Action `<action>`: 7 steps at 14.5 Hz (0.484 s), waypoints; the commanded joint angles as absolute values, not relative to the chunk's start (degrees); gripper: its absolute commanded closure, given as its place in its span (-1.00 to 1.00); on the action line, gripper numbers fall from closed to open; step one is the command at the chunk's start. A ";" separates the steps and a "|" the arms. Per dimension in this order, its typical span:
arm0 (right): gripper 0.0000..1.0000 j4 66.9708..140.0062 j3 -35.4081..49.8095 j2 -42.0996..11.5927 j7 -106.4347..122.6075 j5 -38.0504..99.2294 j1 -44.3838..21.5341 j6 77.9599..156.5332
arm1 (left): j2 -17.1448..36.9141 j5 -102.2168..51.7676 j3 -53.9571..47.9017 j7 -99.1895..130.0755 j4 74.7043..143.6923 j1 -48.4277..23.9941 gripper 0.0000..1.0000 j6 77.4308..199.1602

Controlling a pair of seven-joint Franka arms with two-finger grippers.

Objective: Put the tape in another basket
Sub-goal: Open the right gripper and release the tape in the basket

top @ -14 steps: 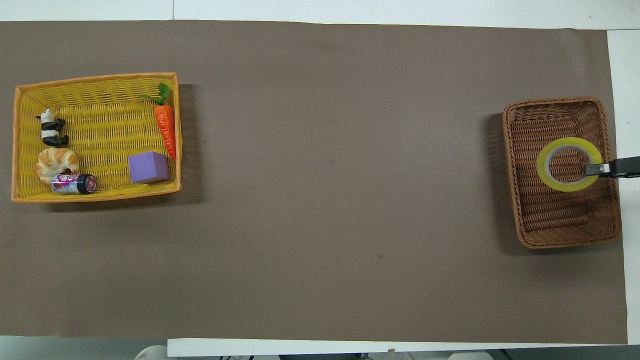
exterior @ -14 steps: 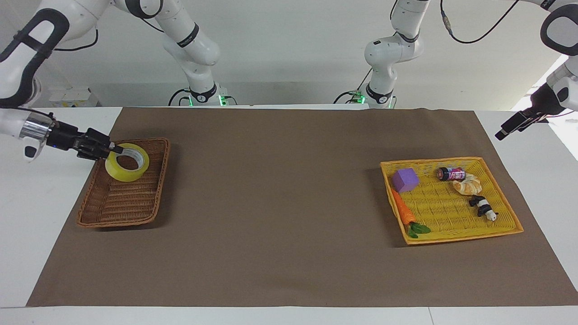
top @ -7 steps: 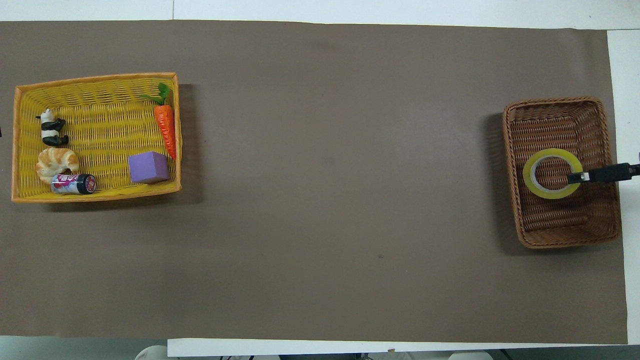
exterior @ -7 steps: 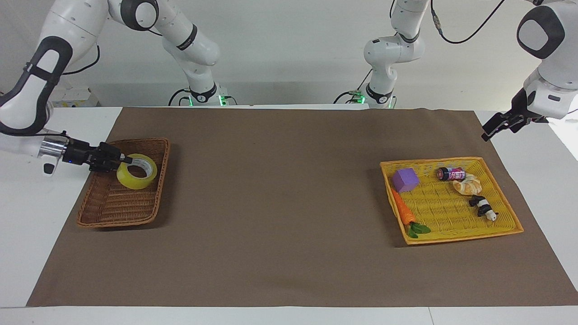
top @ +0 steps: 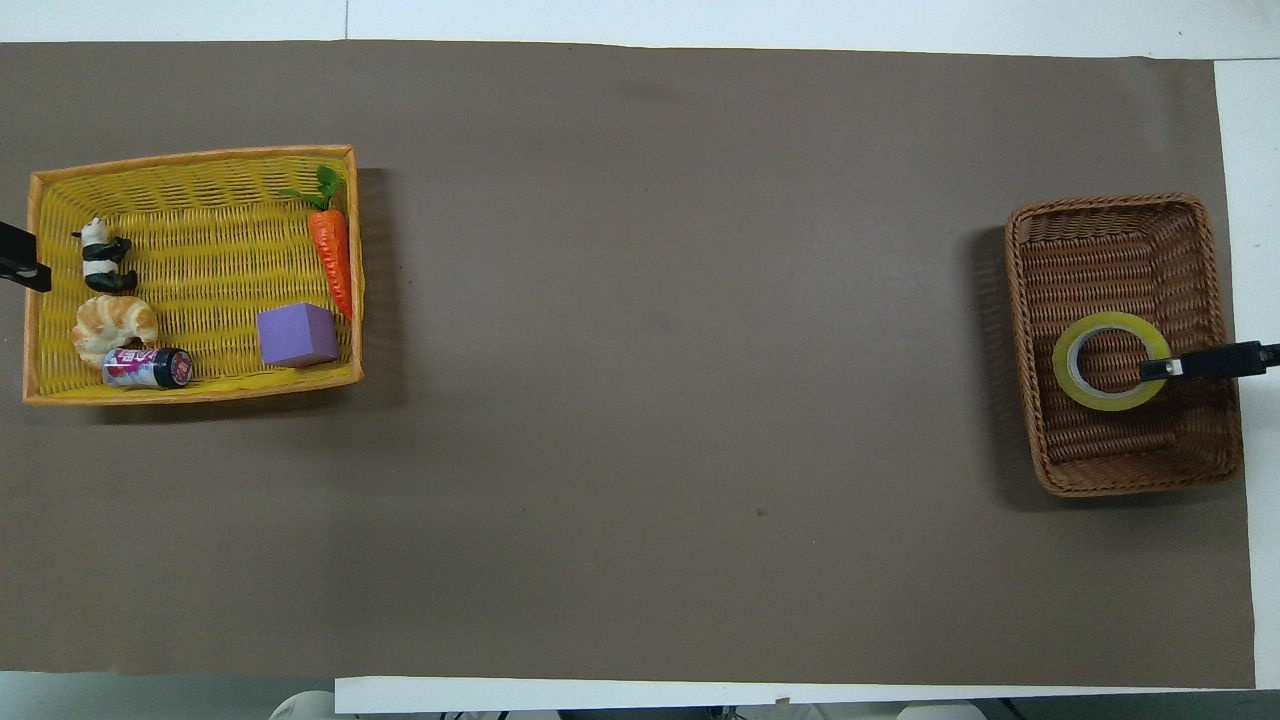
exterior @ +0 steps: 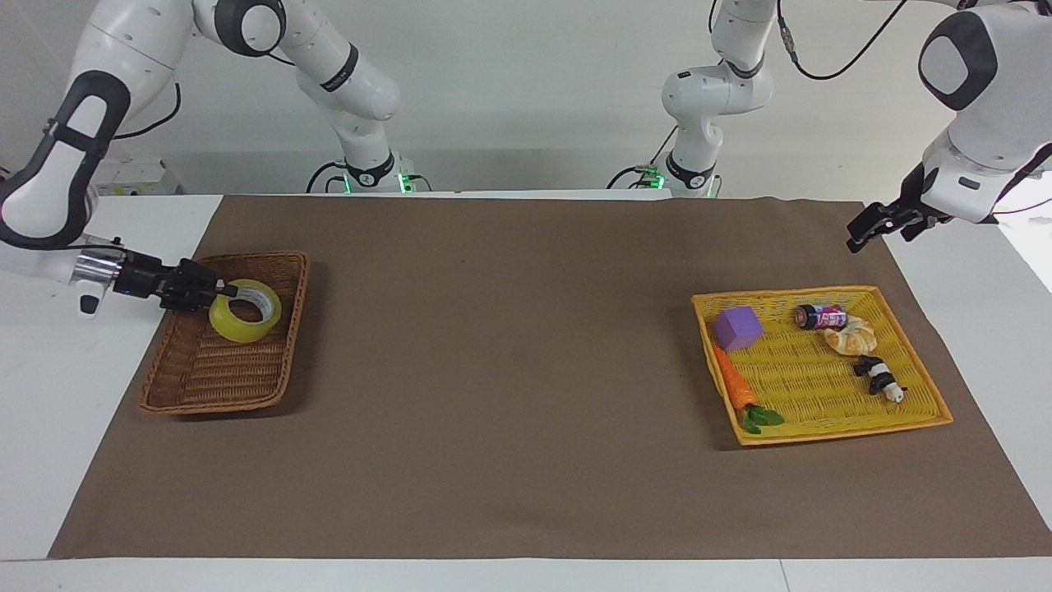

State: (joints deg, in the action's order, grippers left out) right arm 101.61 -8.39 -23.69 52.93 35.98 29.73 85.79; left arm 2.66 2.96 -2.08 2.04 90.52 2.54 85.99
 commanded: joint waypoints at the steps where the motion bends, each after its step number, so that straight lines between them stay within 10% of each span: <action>1: 0.88 103.01 -7.82 -22.24 54.49 34.89 30.41 86.48 | 1.58 2.29 -2.28 -0.35 91.40 2.37 -0.99 84.29; 2: 0.75 102.92 -7.82 -22.24 54.49 34.37 30.41 87.27 | 1.50 2.29 -2.63 -0.35 91.32 2.37 -0.99 83.85; 5: -0.99 102.57 -7.65 -22.32 54.49 33.05 29.88 88.50 | 1.49 0.10 -3.52 -0.35 90.79 2.46 -0.99 83.24; 7: -1.00 102.22 -7.21 -21.71 54.58 32.70 29.71 90.51 | 1.32 0.00 -3.86 -0.26 90.88 2.37 -0.99 82.79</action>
